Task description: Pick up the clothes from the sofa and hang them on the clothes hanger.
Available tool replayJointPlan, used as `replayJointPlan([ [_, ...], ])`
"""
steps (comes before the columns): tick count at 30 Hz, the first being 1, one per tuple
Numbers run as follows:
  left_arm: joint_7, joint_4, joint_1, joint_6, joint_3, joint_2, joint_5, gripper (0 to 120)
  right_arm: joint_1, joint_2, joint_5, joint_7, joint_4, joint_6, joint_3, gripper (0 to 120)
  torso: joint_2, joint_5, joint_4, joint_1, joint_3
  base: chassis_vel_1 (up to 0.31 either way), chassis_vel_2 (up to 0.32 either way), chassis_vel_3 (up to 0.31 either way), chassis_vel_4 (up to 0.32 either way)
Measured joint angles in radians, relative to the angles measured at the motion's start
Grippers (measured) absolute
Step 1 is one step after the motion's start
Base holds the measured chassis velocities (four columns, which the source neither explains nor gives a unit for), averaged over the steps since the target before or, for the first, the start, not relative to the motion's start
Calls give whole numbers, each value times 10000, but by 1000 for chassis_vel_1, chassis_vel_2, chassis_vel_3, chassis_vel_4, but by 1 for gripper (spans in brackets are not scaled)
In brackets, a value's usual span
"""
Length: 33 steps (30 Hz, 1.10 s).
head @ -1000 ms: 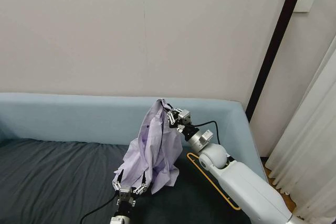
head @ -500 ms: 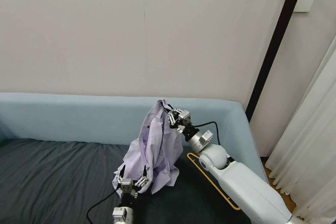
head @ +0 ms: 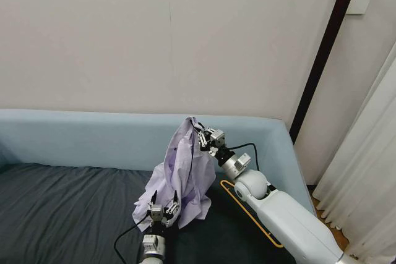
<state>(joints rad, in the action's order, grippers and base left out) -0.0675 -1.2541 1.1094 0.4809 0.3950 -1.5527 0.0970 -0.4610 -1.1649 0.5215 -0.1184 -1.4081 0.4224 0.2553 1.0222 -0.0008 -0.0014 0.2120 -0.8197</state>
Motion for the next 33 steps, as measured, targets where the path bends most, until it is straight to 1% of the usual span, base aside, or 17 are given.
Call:
replayJointPlan([
  [1,0,0,0,0,0,0,0,67,0,0,0,0,0,0,0,0,0,0,0,0,0,0,0,0,0],
  [5,-3,-115,115,34,-3,47,44,44,7,7,-1,6,15,-2,-37,0,0,0,1,0,0,0,0,0,0],
  [9,-2,-114,112,89,19,70,67,32,-6,23,-3,6,11,-2,-44,0,1,0,1,0,0,0,0,0,0],
  [11,-3,-114,112,94,21,72,72,30,-7,28,-3,6,7,-2,-44,0,0,0,1,0,0,0,0,0,0],
  [13,0,-119,106,161,25,72,93,19,-21,60,-5,8,-26,-3,-47,0,1,0,1,0,0,0,0,0,0],
  [14,2,-120,105,174,27,70,95,18,-25,64,-5,12,-33,-2,-49,0,0,0,1,0,0,0,0,0,0],
  [15,7,-131,104,225,34,47,128,11,-41,75,-5,26,-64,-2,-52,0,1,0,1,0,0,0,0,0,0],
  [16,7,-131,104,225,34,47,128,11,-41,75,-5,26,-64,-2,-52,0,1,0,1,0,0,0,0,0,0],
  [17,10,-174,112,253,35,18,177,4,-65,90,-5,38,-99,-2,-54,0,1,-1,1,1,0,0,0,0,0],
  [22,39,-608,356,309,41,101,304,0,-127,148,-6,88,-134,6,-78,0,0,-2,-1,0,0,0,0,0,0],
  [24,94,-1035,523,344,44,303,486,0,-144,176,13,175,-146,8,-113,0,0,-2,1,0,0,0,0,0,0],
  [25,153,-1680,709,351,74,660,741,0,-147,232,97,274,-165,-2,-172,0,0,-3,1,0,0,0,0,0,0],
  [26,153,-1680,709,351,74,660,741,0,-147,232,97,274,-165,-2,-172,0,0,-3,1,0,0,0,0,0,0],
  [29,199,-3077,855,163,150,1552,1380,0,-135,353,208,312,-166,-82,-294,0,0,-2,1,-1,1,0,0,0,0],
  [31,199,-3077,855,163,150,1552,1380,0,-135,353,208,312,-166,-82,-294,0,0,-2,1,-1,1,0,0,0,0],
  [32,221,-4607,778,-302,242,2732,2446,0,-107,485,313,371,-165,-171,-445,0,1,-6,4,-1,1,0,0,0,0],
  [33,233,-4955,711,-397,264,3026,2738,0,-103,510,323,384,-166,-182,-473,0,0,-8,5,-1,0,0,0,0,0],
])
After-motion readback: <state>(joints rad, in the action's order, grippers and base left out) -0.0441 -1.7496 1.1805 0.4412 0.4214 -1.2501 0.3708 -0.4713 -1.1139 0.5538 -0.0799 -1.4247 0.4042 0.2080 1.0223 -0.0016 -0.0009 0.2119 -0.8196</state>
